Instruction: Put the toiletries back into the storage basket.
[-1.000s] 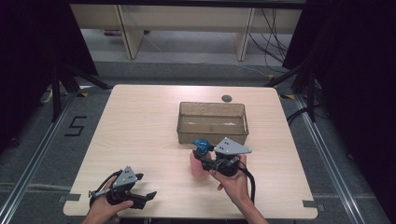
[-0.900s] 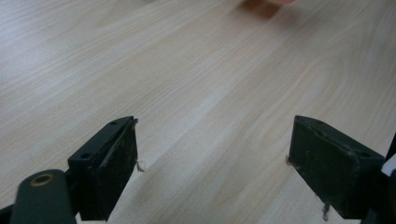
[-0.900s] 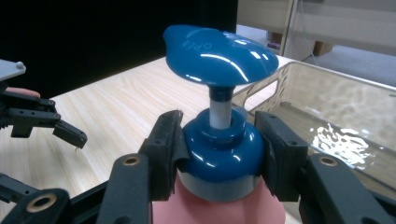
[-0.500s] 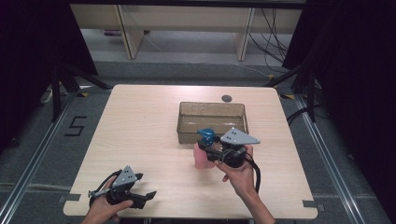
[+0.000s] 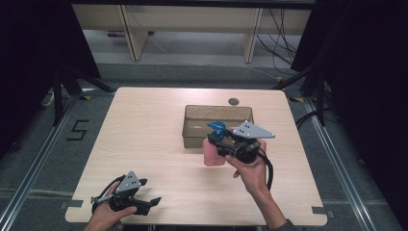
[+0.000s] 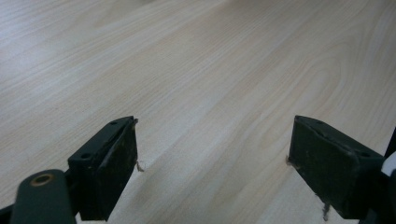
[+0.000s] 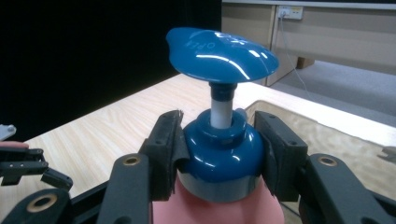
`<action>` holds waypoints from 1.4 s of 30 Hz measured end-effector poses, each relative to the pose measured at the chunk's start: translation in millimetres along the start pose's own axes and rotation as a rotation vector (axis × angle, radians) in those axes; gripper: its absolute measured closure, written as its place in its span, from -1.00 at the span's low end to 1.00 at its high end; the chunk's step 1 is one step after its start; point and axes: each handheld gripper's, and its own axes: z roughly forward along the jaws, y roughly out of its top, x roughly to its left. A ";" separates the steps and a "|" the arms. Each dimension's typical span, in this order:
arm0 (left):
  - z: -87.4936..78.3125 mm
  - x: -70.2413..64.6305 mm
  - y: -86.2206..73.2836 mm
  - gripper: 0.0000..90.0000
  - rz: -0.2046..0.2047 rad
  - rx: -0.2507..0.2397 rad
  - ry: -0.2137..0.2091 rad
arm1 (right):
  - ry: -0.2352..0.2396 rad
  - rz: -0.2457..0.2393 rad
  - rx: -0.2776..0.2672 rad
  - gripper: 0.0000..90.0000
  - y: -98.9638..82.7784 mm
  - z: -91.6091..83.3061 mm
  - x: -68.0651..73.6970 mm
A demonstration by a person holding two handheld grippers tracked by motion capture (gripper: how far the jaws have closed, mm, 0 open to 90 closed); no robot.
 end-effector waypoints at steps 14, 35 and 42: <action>-0.5 1.0 0.6 -0.67 0.007 0.014 -0.003 | -0.062 0.005 -0.030 0.19 22.7 -9.1 -19.2; -0.8 1.4 0.8 -0.67 0.021 0.016 -0.001 | -0.152 0.034 -0.060 0.19 33.3 -11.2 -46.6; -0.4 0.1 0.2 -0.67 0.005 0.002 -0.001 | -0.176 0.062 -0.067 0.19 36.3 -9.4 -59.9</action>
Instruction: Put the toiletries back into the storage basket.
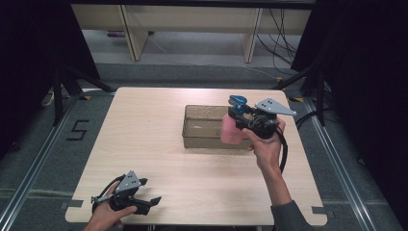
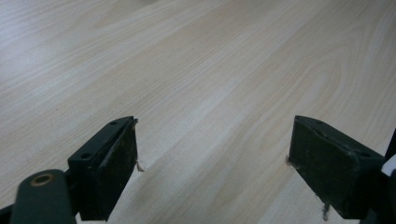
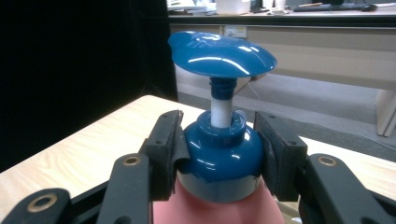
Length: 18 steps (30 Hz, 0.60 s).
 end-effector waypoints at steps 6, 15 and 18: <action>0.2 -0.1 -0.1 -0.67 -0.001 0.000 -0.002 | -0.033 0.016 -0.001 0.19 -1.0 7.9 -12.6; -0.4 0.9 0.3 -0.67 0.014 0.014 -0.004 | -0.072 0.016 0.007 0.19 -3.7 17.5 -26.0; 0.0 0.3 -0.2 -0.67 -0.001 0.005 -0.007 | -0.081 0.014 0.012 0.19 -5.9 21.3 -32.2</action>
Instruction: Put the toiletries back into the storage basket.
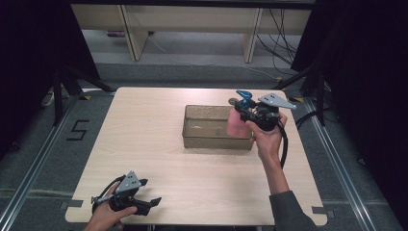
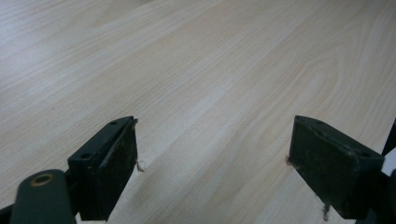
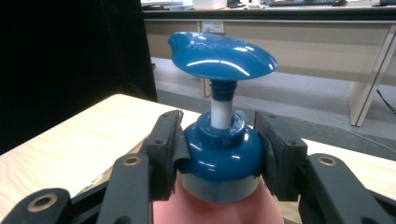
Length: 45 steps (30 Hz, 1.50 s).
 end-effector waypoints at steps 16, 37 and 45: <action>-0.5 0.1 0.2 -0.67 0.006 0.009 -0.004 | -0.052 0.006 0.012 0.19 -13.1 15.4 -23.4; -0.9 -0.6 0.3 -0.67 0.011 -0.002 -0.001 | -0.064 0.037 0.048 0.19 -28.9 21.0 -34.0; -2.3 1.9 1.6 -0.67 0.030 0.023 0.003 | -0.071 0.005 0.061 0.19 -34.8 24.0 -37.9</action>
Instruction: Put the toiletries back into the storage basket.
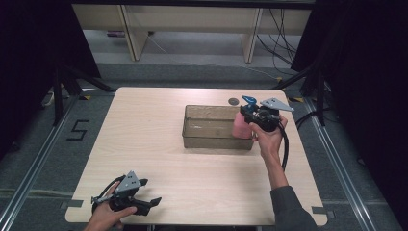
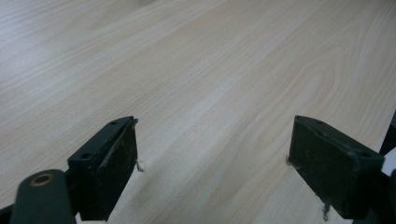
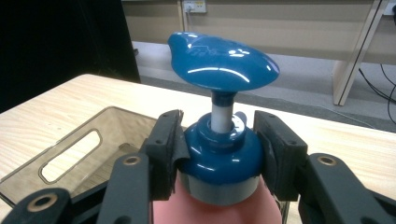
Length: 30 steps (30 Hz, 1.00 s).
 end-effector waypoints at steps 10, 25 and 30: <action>0.5 -2.0 -0.5 -0.67 -0.020 -0.024 -0.002 | 0.008 0.011 0.022 0.19 -7.2 1.6 -1.3; -0.4 -1.5 -0.8 -0.67 -0.011 -0.018 0.003 | 0.006 -0.006 0.029 0.19 -15.8 2.2 -2.4; 1.2 -3.6 -1.0 -0.67 -0.036 -0.046 -0.007 | 0.006 0.008 0.039 0.19 -18.4 3.1 0.4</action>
